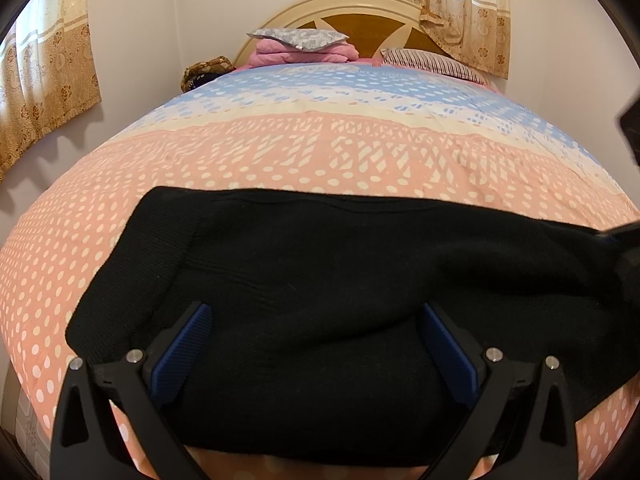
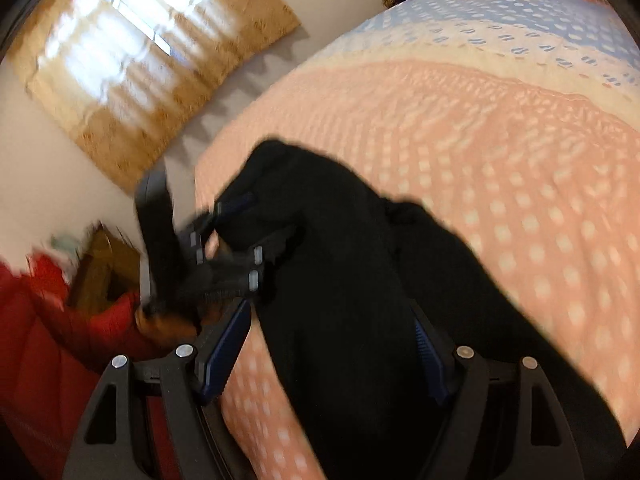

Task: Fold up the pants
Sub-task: 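Fold the lifted edge over toward the left gripper holding the pants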

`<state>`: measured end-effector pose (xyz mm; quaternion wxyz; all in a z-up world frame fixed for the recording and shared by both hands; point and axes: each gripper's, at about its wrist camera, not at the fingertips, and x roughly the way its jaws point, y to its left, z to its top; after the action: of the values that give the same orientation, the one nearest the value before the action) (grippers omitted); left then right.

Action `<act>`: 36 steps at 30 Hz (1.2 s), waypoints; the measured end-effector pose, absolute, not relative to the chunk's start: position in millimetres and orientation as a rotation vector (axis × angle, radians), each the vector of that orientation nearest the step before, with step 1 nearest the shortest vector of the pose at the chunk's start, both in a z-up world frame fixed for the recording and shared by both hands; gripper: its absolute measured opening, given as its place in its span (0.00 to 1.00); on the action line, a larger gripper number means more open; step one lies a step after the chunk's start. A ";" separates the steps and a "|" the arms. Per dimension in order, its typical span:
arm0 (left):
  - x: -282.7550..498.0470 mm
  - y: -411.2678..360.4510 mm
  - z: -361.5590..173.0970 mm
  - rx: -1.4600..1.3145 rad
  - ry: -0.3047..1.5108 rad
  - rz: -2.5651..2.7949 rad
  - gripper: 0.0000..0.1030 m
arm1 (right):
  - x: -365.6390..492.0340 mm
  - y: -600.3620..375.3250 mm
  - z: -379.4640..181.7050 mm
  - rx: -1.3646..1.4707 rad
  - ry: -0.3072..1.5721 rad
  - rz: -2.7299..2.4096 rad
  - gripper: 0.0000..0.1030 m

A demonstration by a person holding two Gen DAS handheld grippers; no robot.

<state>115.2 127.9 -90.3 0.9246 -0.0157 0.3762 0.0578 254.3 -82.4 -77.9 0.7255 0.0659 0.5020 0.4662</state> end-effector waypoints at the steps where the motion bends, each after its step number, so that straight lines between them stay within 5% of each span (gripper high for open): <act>1: 115.3 127.7 -90.3 -0.032 0.772 0.119 1.00 | 260.9 -76.7 -81.8 0.180 1.120 1.034 0.75; 9: 115.5 127.6 -90.3 -0.030 0.769 0.113 1.00 | 288.3 -6.7 -98.6 0.197 1.171 1.100 0.76; 17: 115.3 124.6 -91.7 -0.004 0.773 0.104 1.00 | 340.6 -41.3 -98.7 0.468 1.149 1.032 0.73; 21: 115.8 125.0 -93.0 0.000 0.771 0.101 1.00 | 360.8 -58.3 -118.6 0.625 1.254 1.065 0.53; 25: 116.7 124.8 -93.3 -0.001 0.770 0.101 1.00 | 365.1 -82.2 -114.9 0.649 1.298 1.052 0.52; 30: 116.8 124.7 -94.3 -0.001 0.768 0.104 1.00 | 333.2 -126.0 -58.7 0.417 1.038 0.718 0.51; 33: 116.1 124.6 -94.5 0.001 0.766 0.105 1.00 | 296.5 -110.2 -43.3 0.275 0.993 0.745 0.20; 36: 116.3 124.7 -95.0 0.003 0.764 0.106 1.00 | 271.6 -82.0 -46.2 0.157 0.997 0.760 0.19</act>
<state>116.3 124.7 -95.0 0.9265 0.0013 0.3726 0.0517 271.6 -82.0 -46.2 0.8069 0.0736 0.4660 0.3554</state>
